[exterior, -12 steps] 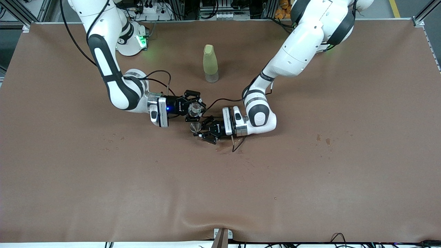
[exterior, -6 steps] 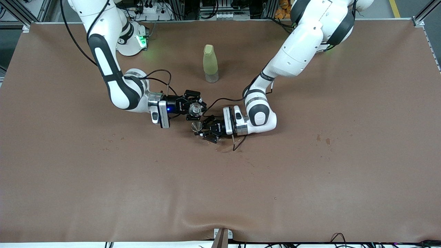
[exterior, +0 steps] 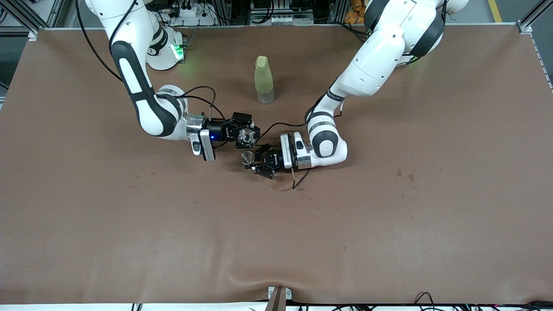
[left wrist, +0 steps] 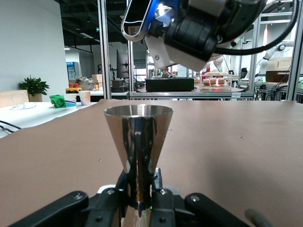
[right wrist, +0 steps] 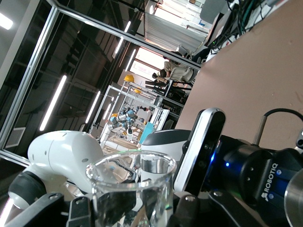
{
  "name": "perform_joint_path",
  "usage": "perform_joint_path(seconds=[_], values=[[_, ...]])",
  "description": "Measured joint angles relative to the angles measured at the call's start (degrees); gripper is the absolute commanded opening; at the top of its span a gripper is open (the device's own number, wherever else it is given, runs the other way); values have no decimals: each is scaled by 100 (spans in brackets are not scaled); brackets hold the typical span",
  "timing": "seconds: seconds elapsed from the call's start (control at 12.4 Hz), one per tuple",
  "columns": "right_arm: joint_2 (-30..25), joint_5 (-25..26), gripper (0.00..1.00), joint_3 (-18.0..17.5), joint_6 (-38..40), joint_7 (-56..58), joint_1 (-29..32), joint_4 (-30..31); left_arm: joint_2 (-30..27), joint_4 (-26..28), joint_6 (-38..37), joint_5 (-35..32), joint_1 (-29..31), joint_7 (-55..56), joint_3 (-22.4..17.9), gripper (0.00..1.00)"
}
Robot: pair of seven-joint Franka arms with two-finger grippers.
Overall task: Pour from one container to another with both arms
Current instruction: 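Tilt the beaker with the right gripper, pouring into the jigger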
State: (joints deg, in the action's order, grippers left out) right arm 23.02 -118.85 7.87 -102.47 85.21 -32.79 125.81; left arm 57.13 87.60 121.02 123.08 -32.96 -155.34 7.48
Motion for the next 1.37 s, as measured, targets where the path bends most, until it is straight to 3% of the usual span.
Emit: perform_joint_path(seconds=[1.37], values=[[-10,0,0,-2,-1,-2161,0,2,0,168,-158,0,43,-67,-11,0]])
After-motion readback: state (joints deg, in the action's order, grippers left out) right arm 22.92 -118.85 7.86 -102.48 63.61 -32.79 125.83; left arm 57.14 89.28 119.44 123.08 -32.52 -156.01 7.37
